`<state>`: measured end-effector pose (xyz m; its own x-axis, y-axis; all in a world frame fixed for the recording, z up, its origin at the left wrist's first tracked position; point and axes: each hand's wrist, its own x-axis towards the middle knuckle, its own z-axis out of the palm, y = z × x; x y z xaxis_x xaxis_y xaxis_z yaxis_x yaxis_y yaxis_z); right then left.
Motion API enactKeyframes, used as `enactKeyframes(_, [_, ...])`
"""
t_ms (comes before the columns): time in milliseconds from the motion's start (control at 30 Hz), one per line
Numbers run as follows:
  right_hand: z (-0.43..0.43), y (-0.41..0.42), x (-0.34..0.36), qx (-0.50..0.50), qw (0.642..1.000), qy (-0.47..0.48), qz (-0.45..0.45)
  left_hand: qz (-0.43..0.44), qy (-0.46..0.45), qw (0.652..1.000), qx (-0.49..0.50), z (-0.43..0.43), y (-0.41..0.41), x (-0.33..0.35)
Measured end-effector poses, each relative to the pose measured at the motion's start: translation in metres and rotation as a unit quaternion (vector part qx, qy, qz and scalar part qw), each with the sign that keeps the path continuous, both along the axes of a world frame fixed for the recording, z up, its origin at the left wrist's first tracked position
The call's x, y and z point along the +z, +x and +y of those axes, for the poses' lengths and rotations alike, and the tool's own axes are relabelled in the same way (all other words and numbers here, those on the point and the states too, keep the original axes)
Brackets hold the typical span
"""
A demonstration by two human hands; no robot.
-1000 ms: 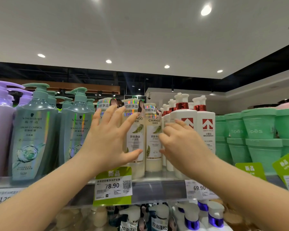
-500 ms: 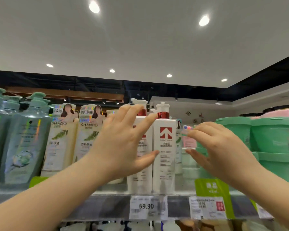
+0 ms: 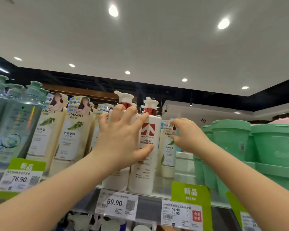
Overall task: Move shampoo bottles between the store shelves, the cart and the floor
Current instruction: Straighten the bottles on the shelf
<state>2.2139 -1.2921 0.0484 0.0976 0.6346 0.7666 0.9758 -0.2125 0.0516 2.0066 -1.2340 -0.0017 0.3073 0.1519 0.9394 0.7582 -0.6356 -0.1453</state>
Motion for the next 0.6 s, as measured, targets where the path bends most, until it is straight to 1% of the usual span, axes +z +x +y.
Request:
enactKeyframes(133, [0.055,0.014,0.029,-0.048,0.996,-0.009,0.075,0.008,-0.017,1.0,0.011,-0.003,0.001,0.001])
enactKeyframes(200, [0.075,0.022,0.036,-0.075,0.992,-0.017,0.097,0.01,-0.01,1.0,0.014,-0.002,0.0,0.002])
enactKeyframes(300, [0.091,0.031,0.038,-0.108,0.987,-0.068,0.099,0.006,-0.007,1.0,0.006,-0.003,0.001,0.001])
enactKeyframes(433, [0.102,0.029,0.037,-0.084,0.983,-0.114,0.114,0.0,0.006,1.0,0.001,-0.002,0.002,0.0])
enactKeyframes(500, [0.104,0.027,0.037,-0.092,0.983,-0.123,0.096,-0.003,0.011,1.0,-0.001,-0.001,0.002,0.0])
enactKeyframes(600, [0.101,0.027,0.039,-0.089,0.987,-0.106,0.087,-0.009,0.012,1.0,0.003,0.0,0.003,-0.001])
